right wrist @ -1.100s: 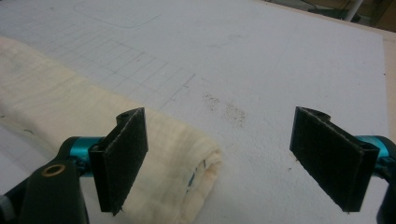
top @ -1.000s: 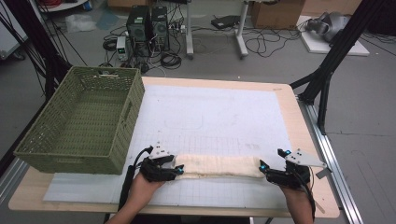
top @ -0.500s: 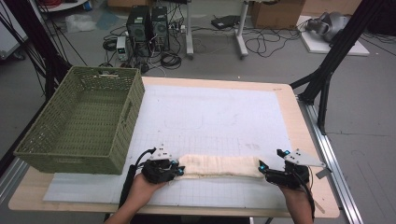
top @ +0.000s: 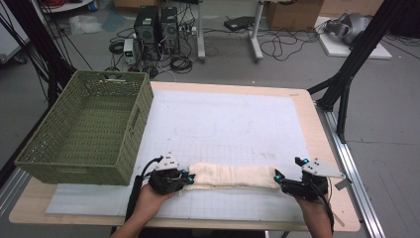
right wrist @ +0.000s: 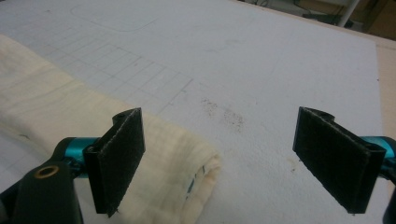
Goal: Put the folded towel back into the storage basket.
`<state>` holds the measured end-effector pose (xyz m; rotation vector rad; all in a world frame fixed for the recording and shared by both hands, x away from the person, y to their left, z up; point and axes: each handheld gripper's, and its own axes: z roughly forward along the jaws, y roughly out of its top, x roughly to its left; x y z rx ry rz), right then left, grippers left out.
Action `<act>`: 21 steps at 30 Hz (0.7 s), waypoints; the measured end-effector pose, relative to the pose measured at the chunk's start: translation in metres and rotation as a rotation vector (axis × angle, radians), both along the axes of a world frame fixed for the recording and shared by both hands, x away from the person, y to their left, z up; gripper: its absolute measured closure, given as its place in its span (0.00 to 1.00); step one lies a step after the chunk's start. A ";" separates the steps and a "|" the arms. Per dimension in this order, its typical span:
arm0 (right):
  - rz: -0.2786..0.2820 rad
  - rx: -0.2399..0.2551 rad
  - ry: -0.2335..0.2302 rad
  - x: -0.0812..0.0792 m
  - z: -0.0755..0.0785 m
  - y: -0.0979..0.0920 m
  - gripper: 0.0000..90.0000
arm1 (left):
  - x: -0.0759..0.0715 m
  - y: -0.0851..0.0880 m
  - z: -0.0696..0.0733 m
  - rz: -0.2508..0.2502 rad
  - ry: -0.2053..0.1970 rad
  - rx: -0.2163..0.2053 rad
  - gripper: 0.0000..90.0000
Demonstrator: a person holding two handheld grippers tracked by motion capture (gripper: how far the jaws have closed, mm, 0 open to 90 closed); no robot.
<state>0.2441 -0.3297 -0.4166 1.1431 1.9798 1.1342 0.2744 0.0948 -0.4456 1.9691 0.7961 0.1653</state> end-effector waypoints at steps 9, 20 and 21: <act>0.009 -0.004 0.085 0.002 -0.007 0.002 0.24 | 0.000 0.002 0.002 -0.004 -0.015 -0.019 0.90; 0.061 -0.010 0.132 0.005 -0.016 0.013 0.30 | -0.001 0.002 0.001 -0.013 -0.026 -0.004 0.90; 0.065 -0.016 0.139 0.006 -0.017 0.014 0.30 | -0.001 0.002 0.001 -0.012 -0.027 -0.005 0.90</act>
